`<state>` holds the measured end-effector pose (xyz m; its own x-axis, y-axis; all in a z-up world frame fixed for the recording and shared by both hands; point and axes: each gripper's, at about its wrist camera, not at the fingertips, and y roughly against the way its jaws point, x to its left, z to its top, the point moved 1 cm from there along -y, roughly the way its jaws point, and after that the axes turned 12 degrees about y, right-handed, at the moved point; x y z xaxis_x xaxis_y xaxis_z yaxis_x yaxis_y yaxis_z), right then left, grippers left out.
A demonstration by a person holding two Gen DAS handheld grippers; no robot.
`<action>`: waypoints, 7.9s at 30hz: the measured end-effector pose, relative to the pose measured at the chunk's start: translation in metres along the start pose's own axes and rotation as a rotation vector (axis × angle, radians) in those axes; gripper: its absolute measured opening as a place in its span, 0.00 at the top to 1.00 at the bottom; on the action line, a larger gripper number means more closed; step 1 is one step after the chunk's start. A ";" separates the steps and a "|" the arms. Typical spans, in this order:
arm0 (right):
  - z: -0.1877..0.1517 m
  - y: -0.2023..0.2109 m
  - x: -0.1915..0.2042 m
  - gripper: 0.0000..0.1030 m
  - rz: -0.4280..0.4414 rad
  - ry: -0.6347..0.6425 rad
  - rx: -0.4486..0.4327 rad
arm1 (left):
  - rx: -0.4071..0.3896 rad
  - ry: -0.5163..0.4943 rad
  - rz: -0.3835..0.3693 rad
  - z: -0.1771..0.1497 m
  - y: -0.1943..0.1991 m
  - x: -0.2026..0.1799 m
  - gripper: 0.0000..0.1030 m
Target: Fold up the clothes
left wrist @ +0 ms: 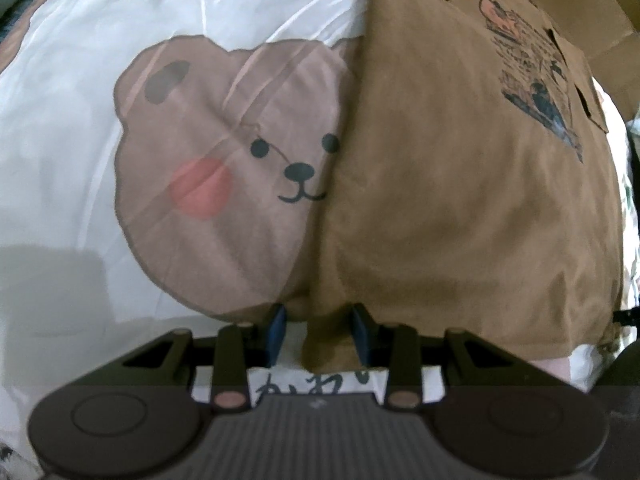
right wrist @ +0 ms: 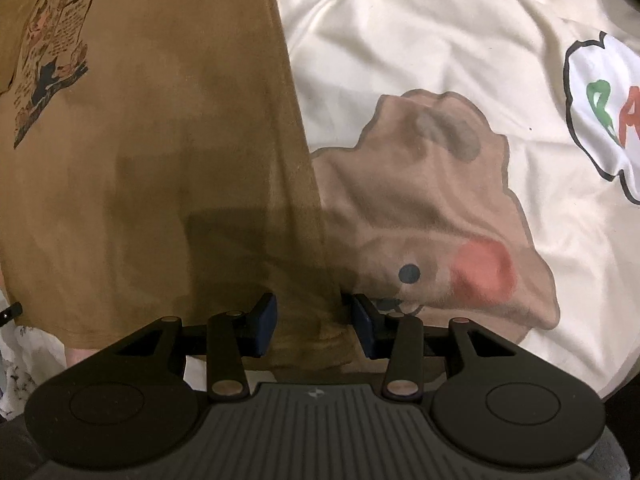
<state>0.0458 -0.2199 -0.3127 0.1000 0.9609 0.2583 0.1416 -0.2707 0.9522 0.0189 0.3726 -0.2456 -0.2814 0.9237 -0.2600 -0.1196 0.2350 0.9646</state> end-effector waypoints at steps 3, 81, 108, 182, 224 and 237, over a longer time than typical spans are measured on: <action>0.000 0.000 0.001 0.78 0.014 0.005 -0.009 | 0.000 -0.027 0.008 -0.005 0.002 -0.001 0.71; 0.192 0.144 -0.018 0.95 0.291 -0.021 -0.660 | -0.274 0.069 -0.655 0.330 0.011 -0.092 0.97; 0.331 0.137 -0.038 0.95 0.248 -0.076 -0.698 | -0.401 0.167 -0.621 0.446 0.010 -0.142 0.98; 0.434 0.099 -0.048 0.91 0.327 -0.258 -0.800 | -0.461 0.180 -0.528 0.519 -0.039 -0.190 0.95; 0.437 0.087 -0.019 0.89 0.050 -0.006 -0.796 | -0.520 -0.160 -0.276 0.517 -0.055 -0.225 0.96; 0.446 0.087 -0.010 0.93 -0.053 -0.110 -0.806 | -0.555 -0.055 -0.322 0.518 -0.051 -0.212 0.80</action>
<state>0.4967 -0.2793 -0.3051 0.2147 0.9486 0.2323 -0.5991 -0.0599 0.7984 0.5781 0.3215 -0.2163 -0.1020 0.8506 -0.5158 -0.6690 0.3251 0.6683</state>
